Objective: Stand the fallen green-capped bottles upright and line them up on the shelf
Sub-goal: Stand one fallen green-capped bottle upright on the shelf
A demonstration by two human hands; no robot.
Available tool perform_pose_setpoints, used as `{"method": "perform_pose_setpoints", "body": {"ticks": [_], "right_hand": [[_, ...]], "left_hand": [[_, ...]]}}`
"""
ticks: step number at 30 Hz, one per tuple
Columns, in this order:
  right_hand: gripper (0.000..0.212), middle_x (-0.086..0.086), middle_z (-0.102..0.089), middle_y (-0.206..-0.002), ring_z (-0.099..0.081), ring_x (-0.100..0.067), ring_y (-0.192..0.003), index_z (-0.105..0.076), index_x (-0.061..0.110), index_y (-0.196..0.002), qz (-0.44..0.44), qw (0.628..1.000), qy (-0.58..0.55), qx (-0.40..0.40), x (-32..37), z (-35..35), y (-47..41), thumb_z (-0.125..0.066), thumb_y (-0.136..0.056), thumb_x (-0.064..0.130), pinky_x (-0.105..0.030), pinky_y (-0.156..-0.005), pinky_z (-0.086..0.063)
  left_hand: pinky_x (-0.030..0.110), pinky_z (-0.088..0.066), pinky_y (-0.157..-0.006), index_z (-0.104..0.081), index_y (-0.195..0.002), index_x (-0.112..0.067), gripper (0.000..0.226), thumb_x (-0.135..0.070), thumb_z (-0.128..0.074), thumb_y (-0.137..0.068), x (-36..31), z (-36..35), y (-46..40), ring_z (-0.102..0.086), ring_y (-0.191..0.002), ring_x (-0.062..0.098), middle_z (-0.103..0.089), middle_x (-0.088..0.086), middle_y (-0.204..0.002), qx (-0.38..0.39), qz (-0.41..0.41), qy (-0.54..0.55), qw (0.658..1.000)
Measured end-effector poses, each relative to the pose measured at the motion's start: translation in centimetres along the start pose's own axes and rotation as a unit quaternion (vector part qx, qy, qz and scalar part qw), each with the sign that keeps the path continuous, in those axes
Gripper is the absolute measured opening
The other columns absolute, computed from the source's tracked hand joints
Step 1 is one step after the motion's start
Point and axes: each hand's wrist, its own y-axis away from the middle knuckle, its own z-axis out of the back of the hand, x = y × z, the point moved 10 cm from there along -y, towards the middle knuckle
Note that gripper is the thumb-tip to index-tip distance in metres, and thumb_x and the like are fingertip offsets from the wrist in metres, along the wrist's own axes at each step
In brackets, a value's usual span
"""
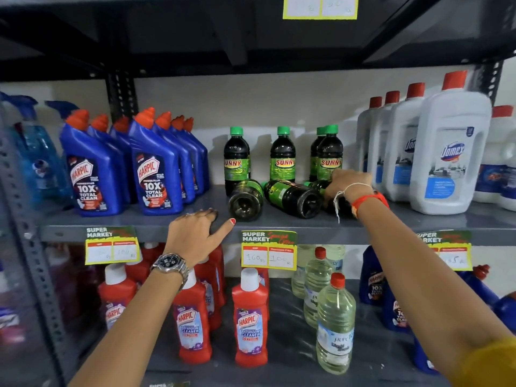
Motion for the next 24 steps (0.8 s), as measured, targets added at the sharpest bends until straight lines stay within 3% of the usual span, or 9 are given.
{"method": "perform_pose_setpoints", "body": {"ticks": [5, 9, 14, 17, 19, 21, 24], "right_hand": [[0.047, -0.009, -0.062, -0.1, -0.061, -0.032, -0.105, -0.054, 0.01, -0.115, -0.025, 0.996, -0.059, -0.064, -0.8, 1.5, 1.0, -0.063, -0.08, 0.041, -0.036, -0.086, -0.042], [0.065, -0.015, -0.066, -0.108, -0.062, -0.036, -0.105, -0.055, 0.008, -0.113, -0.068, 0.967, -0.209, -0.133, -2.0, 3.5, 1.8, -0.08, -0.062, 0.039, -0.035, -0.077, -0.043], [0.079, -0.014, -0.063, -0.119, -0.059, -0.033, -0.111, -0.045, 0.007, -0.127, -0.067, 0.879, -0.406, -0.24, -3.1, 6.0, 3.7, -0.083, -0.063, 0.035, -0.034, -0.082, -0.043], [0.083, -0.004, -0.058, -0.113, -0.057, -0.023, -0.105, -0.041, 0.013, -0.129, -0.058, 0.804, -0.523, -0.277, -3.9, 5.4, 4.8, -0.085, -0.06, 0.029, -0.037, -0.097, -0.046], [0.081, 0.004, -0.055, -0.106, -0.052, -0.018, -0.104, -0.04, 0.013, -0.128, -0.054, 0.765, -0.575, -0.286, -4.4, 4.6, 5.5, -0.085, -0.061, 0.022, -0.031, -0.096, -0.043], [0.078, 0.013, -0.051, -0.096, -0.049, -0.015, -0.102, -0.039, 0.012, -0.13, -0.05, 0.765, -0.58, -0.276, -4.5, 3.5, 5.8, -0.083, -0.065, 0.017, -0.022, -0.088, -0.037], [0.08, 0.001, -0.061, -0.115, -0.057, -0.019, -0.107, -0.039, 0.017, -0.131, -0.031, 0.777, -0.572, -0.259, -4.4, 2.2, 5.4, -0.083, -0.064, 0.02, -0.024, -0.088, -0.041]], "left_hand": [[0.031, -0.05, -0.056, -0.07, -0.089, -0.012, 0.069, -0.065, -0.026, -0.08, -0.1, -0.4, 0.2, -0.067, -0.072, 0.025, -0.073, 0.008, -0.086, 0.003, -0.013, 0.02, 1.0], [0.028, -0.047, -0.052, -0.07, -0.082, -0.012, 0.065, -0.062, -0.028, -0.081, 0.0, -0.6, 0.3, -0.065, -0.065, 0.023, -0.073, 0.006, -0.077, -0.009, -0.012, 0.008, 1.0], [0.027, -0.045, -0.05, -0.071, -0.08, -0.011, 0.064, -0.061, -0.031, -0.079, -0.1, -0.2, 0.3, -0.065, -0.061, 0.024, -0.072, 0.006, -0.072, -0.033, -0.008, 0.023, 0.999], [0.027, -0.045, -0.051, -0.072, -0.082, -0.01, 0.066, -0.061, -0.031, -0.079, -0.1, 0.1, 0.4, -0.065, -0.06, 0.025, -0.072, 0.008, -0.071, -0.04, -0.005, 0.029, 0.999], [0.027, -0.044, -0.051, -0.072, -0.081, -0.009, 0.067, -0.061, -0.03, -0.079, -0.2, 0.4, 0.5, -0.064, -0.059, 0.025, -0.071, 0.008, -0.069, -0.046, -0.009, 0.031, 0.998], [0.028, -0.044, -0.051, -0.072, -0.082, -0.009, 0.066, -0.06, -0.03, -0.079, -0.4, 0.6, 0.6, -0.064, -0.059, 0.026, -0.071, 0.009, -0.069, -0.053, -0.013, 0.031, 0.998], [0.029, -0.046, -0.053, -0.072, -0.083, -0.009, 0.066, -0.06, -0.031, -0.079, -0.4, 0.8, 0.7, -0.065, -0.062, 0.026, -0.072, 0.009, -0.072, -0.058, -0.013, 0.033, 0.998]]}}
